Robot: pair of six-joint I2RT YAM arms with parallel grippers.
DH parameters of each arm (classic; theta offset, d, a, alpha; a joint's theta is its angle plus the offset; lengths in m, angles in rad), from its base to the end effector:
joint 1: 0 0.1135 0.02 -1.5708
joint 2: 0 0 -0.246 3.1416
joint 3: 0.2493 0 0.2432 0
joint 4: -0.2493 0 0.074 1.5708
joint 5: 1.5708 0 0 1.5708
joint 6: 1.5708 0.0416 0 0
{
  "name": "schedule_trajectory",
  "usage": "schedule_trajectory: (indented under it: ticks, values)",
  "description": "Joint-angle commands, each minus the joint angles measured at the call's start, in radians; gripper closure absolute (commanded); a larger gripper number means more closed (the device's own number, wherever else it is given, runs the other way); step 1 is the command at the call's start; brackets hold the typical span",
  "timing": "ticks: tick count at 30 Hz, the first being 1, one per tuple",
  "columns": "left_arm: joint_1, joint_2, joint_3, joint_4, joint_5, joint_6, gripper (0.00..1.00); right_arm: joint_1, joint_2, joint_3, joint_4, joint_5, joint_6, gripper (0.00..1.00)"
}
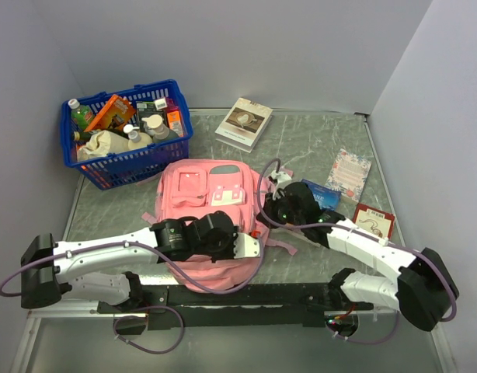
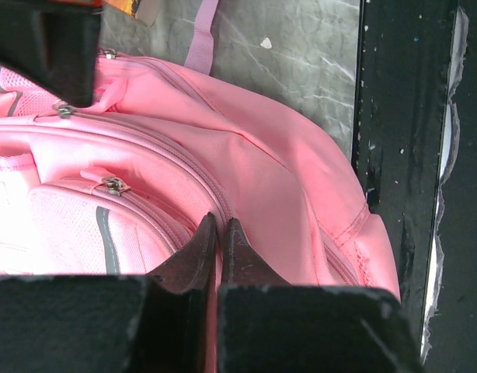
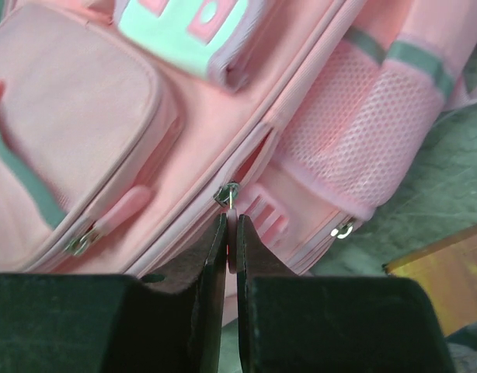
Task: Pack the student bag
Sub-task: Zip the student bag at the center of the board, then unzip the student bag at the center of the board.
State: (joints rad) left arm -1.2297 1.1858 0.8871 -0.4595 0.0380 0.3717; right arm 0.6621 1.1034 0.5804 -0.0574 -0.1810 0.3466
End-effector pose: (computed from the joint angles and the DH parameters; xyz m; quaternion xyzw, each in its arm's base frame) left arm 0.0836 -0.2403 0.2500 0.6645 0.6340 -0.1802 0.3521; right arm 0.1842 0.1531 0.2044 -0.1801 0.8586 0.2983 0.3759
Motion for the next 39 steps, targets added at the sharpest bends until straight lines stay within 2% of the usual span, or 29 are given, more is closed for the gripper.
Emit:
schedule_trajectory:
  ticks: [1,5,8,9,12,15,17,21,23,26,33,39]
  values:
    - [-0.004,-0.051,0.013,-0.024,0.068,0.032,0.99,-0.055,0.061,0.073,0.088,0.127,-0.04,0.98]
    - [-0.004,-0.043,0.026,-0.016,0.059,0.035,0.99,-0.064,0.102,0.113,0.097,0.126,-0.035,0.95]
    - [0.001,-0.037,0.036,0.005,0.028,0.03,0.99,-0.064,0.072,0.118,0.071,0.15,-0.021,0.74]
    - [0.007,-0.038,0.042,0.005,0.023,0.035,0.99,-0.065,0.05,0.108,0.062,0.166,-0.018,0.58]
    - [0.039,-0.04,0.064,0.001,-0.01,0.029,0.99,-0.067,-0.06,0.052,0.024,0.218,-0.011,0.33]
    - [0.101,-0.063,0.107,-0.046,-0.019,0.067,0.99,-0.068,-0.18,-0.037,0.014,0.232,0.021,0.25]
    - [0.162,-0.098,0.147,-0.065,-0.02,0.094,0.99,-0.065,-0.232,-0.102,0.013,0.224,0.04,0.25]
    - [0.257,-0.152,0.199,-0.134,-0.021,0.179,0.99,-0.064,-0.261,-0.194,0.053,0.184,0.043,0.36]
    - [0.289,-0.179,0.199,-0.175,-0.032,0.193,0.99,-0.061,-0.266,-0.243,0.135,0.154,0.04,0.39]
    - [0.303,-0.215,0.178,-0.183,-0.035,0.193,0.99,-0.047,-0.257,-0.298,0.241,0.13,0.023,0.43]
    - [0.303,-0.232,0.158,-0.189,-0.035,0.176,0.99,-0.024,-0.137,-0.258,0.332,0.117,-0.041,0.43]
    - [0.305,-0.218,0.168,-0.171,-0.035,0.191,0.99,0.011,-0.108,-0.278,0.422,0.084,-0.069,0.42]
